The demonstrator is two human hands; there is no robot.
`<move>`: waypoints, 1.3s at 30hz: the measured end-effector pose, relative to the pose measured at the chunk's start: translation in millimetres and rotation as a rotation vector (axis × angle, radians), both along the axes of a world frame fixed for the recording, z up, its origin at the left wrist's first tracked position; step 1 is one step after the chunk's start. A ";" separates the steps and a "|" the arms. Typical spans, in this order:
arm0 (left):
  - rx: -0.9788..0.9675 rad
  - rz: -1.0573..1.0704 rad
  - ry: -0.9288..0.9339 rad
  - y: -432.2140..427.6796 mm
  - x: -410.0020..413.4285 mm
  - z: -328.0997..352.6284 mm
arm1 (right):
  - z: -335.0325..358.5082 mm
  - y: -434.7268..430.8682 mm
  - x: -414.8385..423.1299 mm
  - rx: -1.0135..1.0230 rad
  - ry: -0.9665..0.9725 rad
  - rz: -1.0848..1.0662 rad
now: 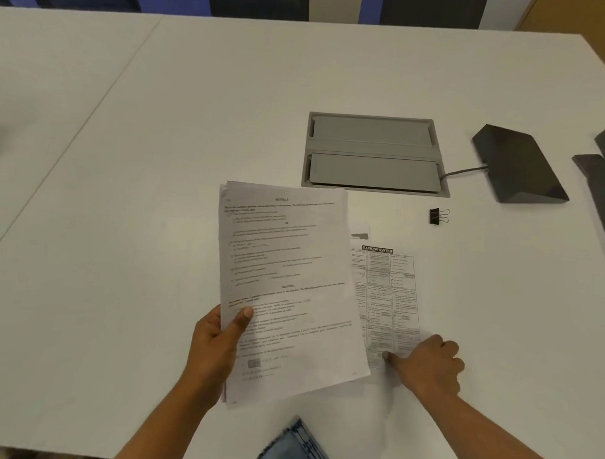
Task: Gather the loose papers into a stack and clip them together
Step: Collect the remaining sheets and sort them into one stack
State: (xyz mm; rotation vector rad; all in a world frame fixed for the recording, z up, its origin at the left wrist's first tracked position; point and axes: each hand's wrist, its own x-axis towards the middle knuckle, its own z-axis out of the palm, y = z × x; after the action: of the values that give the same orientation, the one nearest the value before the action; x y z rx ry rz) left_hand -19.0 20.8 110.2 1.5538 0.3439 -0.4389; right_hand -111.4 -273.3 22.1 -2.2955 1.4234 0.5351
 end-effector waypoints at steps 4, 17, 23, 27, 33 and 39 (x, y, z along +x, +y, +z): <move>0.011 0.046 -0.002 10.7 -1.3 -2.1 | -6.0 -10.4 -1.5 0.030 -0.036 -0.068; 0.033 0.090 0.015 19.0 -4.8 -6.0 | -1.2 -76.9 -41.0 0.134 -0.218 -0.271; 0.037 0.082 0.000 14.6 -2.5 -0.3 | -3.8 -68.5 -37.6 0.183 -0.461 -0.314; 0.022 0.089 -0.007 16.2 0.4 4.3 | 4.5 -44.8 -24.3 0.392 -0.682 -0.330; -0.014 0.123 0.002 21.1 1.5 8.4 | 7.1 18.0 -4.1 0.579 -0.743 -0.195; -0.016 0.131 0.010 26.1 -1.6 8.3 | -15.4 63.3 2.4 0.738 -0.389 0.072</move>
State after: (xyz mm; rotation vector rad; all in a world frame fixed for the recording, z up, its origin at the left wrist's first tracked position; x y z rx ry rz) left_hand -20.6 46.8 118.5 1.5037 0.4464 -0.3464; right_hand -109.0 -210.0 6.6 -1.7259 0.7788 0.4913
